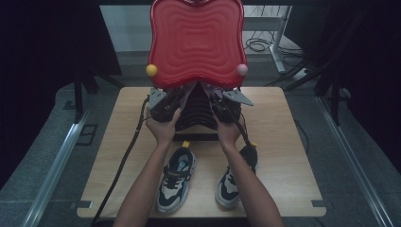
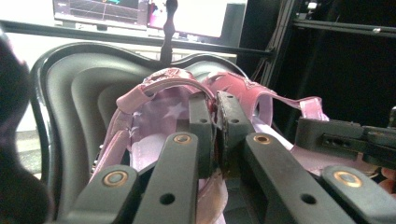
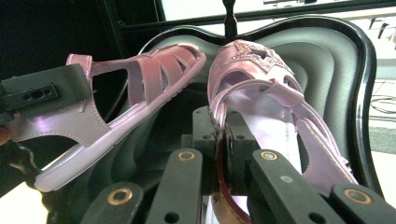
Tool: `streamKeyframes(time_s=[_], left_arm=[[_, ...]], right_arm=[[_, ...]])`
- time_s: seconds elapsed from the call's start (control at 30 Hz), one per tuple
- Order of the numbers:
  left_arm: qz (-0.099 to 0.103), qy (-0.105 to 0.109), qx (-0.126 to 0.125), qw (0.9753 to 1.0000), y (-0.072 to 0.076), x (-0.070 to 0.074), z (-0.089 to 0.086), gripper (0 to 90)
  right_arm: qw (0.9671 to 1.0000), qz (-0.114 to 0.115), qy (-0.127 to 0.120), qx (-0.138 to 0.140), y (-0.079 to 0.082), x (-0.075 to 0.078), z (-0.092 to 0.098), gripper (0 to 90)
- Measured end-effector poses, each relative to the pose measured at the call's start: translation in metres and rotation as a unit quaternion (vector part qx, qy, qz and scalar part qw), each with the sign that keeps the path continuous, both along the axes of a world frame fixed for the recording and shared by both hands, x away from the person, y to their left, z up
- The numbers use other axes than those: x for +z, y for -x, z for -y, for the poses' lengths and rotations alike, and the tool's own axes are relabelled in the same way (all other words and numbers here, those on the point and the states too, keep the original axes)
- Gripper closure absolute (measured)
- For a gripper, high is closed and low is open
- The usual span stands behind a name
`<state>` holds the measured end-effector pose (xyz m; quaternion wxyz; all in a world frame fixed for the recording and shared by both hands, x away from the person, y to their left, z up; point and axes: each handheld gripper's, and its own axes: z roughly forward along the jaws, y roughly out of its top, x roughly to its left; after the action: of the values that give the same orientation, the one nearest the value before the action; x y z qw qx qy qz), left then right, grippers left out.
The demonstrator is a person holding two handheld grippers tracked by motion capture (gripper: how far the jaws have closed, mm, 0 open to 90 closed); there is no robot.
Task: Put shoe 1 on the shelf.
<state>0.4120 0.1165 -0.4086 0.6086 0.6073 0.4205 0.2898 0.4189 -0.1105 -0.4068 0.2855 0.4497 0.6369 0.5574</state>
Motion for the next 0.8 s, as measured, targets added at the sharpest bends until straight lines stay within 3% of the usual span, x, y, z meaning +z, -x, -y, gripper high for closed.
streamKeyframes(time_s=[0.13,0.37,0.63,0.8], left_arm=[[0.005,-0.015,0.011,0.9998,-0.002,-0.003,-0.001,86.6],[-0.001,-0.027,0.008,0.9996,-0.001,-0.008,0.002,86.6],[-0.043,-0.035,-0.021,0.9982,0.001,-0.029,0.006,85.2],[-0.051,-0.039,-0.026,0.9976,0.001,-0.032,0.007,83.3]], right_arm=[[1.0,0.001,0.002,-0.004,-0.002,-0.002,-0.002,85.6],[0.9997,0.003,0.025,-0.005,-0.005,-0.006,-0.008,85.4],[0.9985,-0.018,0.052,0.003,-0.005,-0.011,-0.01,84.5],[0.9977,-0.032,0.059,0.011,-0.006,-0.012,-0.008,81.4]])
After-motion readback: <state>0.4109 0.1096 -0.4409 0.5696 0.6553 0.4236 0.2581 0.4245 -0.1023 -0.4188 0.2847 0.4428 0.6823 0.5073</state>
